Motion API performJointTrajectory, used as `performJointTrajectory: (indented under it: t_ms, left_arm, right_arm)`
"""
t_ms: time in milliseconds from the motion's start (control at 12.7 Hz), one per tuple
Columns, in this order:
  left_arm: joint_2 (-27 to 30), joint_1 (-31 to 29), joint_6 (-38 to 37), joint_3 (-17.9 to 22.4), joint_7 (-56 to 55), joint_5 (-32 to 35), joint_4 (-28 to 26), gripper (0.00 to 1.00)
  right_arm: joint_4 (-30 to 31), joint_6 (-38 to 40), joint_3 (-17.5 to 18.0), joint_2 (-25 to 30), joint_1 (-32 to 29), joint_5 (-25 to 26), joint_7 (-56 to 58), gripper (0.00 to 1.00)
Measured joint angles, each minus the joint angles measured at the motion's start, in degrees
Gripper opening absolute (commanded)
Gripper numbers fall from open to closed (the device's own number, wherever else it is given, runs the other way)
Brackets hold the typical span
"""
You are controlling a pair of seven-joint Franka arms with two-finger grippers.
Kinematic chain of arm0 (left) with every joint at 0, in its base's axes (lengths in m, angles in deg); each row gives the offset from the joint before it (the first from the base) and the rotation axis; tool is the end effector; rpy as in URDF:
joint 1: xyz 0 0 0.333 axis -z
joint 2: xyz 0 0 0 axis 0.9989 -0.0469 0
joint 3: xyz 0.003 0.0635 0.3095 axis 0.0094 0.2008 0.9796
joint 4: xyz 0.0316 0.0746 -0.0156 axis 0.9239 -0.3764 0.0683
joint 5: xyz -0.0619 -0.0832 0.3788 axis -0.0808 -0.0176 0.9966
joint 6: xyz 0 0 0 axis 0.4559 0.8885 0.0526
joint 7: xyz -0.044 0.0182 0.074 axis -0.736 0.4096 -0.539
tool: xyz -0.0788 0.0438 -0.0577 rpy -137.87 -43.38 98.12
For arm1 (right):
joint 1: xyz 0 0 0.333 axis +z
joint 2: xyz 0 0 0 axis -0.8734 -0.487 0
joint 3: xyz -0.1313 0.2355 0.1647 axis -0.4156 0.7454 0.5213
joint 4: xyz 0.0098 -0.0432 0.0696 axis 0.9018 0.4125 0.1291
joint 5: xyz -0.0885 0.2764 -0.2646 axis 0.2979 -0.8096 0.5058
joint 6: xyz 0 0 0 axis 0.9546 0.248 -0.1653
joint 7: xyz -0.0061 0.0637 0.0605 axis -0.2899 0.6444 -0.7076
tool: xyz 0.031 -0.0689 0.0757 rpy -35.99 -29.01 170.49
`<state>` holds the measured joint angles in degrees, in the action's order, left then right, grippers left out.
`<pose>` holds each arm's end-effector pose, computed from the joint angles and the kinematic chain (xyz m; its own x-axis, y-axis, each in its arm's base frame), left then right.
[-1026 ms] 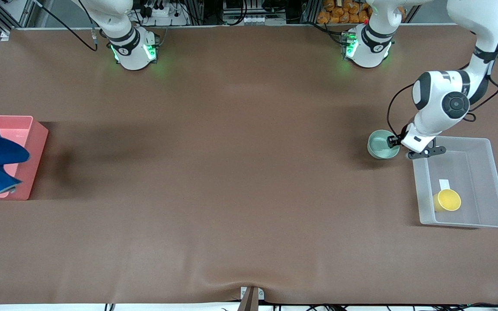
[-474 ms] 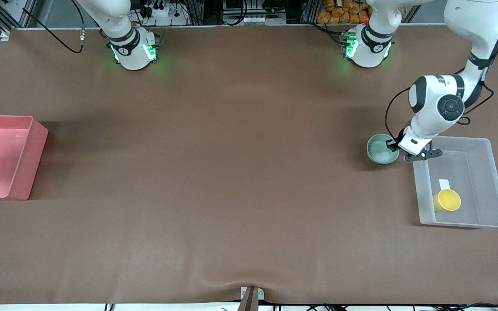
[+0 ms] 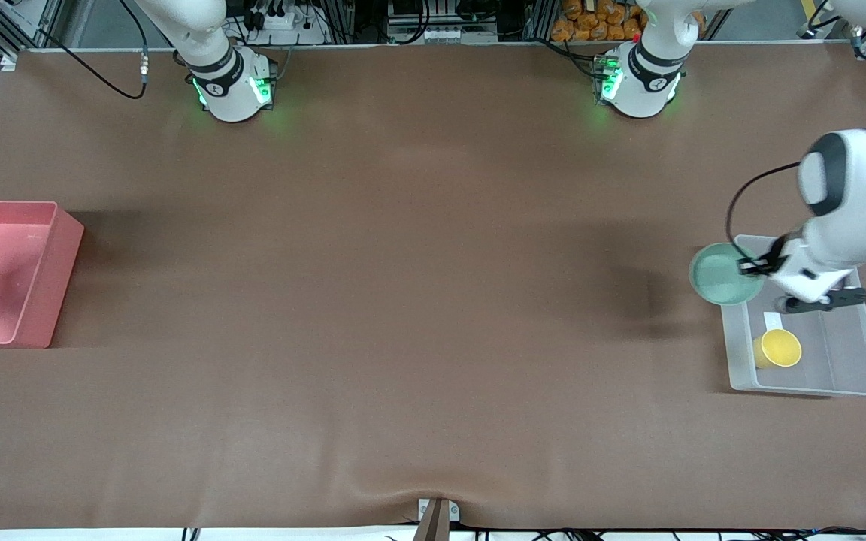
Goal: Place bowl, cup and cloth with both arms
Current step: 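Lower the bowl into the clear bin while the right gripper releases the cloth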
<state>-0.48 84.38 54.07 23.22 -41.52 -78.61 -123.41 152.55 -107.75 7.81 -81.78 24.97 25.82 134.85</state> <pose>0.5872 0.0699 0.3759 0.9873 0.1079 -0.1163 0.0953 -0.9894 -0.1093 0.5507 -0.4155 0.4235 0.7581 0.6495 -0.0588 0.6479 -0.7397 0.1817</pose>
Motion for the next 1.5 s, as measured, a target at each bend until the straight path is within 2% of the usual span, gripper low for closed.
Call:
performJointTrajectory:
  t_ms: [158, 395, 868, 1184, 1421, 1500]
  left_arm:
    - [-0.2, -0.2, -1.9, 4.6, 6.7, -0.1, 2.7, 0.00]
    - [-1.4, -1.0, -1.9, 9.6, 14.4, -0.7, 3.1, 0.00]
    - [-9.9, -6.6, 10.1, 10.2, 22.3, -3.6, 0.3, 0.00]
    - [-12.5, -6.8, 15.2, 9.9, 22.9, -5.2, -0.2, 0.00]
    - [-14.9, -6.7, 21.3, 9.9, 22.9, -5.4, -2.5, 0.00]
    - [-15.7, -6.7, 22.8, 9.8, 22.9, -5.7, -3.0, 0.00]
  right_arm:
    - [1.5, 0.0, 0.0, 0.0, -0.8, 0.0, 0.0, 0.00]
    - [3.7, 0.0, 0.0, 0.1, -1.1, 0.0, 0.0, 0.00]
    - [11.4, -0.7, 0.0, 2.5, -2.0, 0.0, -3.2, 0.00]
    - [16.2, -1.0, 0.0, 3.0, -6.0, -0.2, -3.3, 0.00]
    - [16.9, -1.0, 0.1, 3.1, -6.4, -0.3, -3.3, 0.00]
    - [17.0, -0.6, 0.1, 3.1, -6.4, -0.3, -3.3, 0.34]
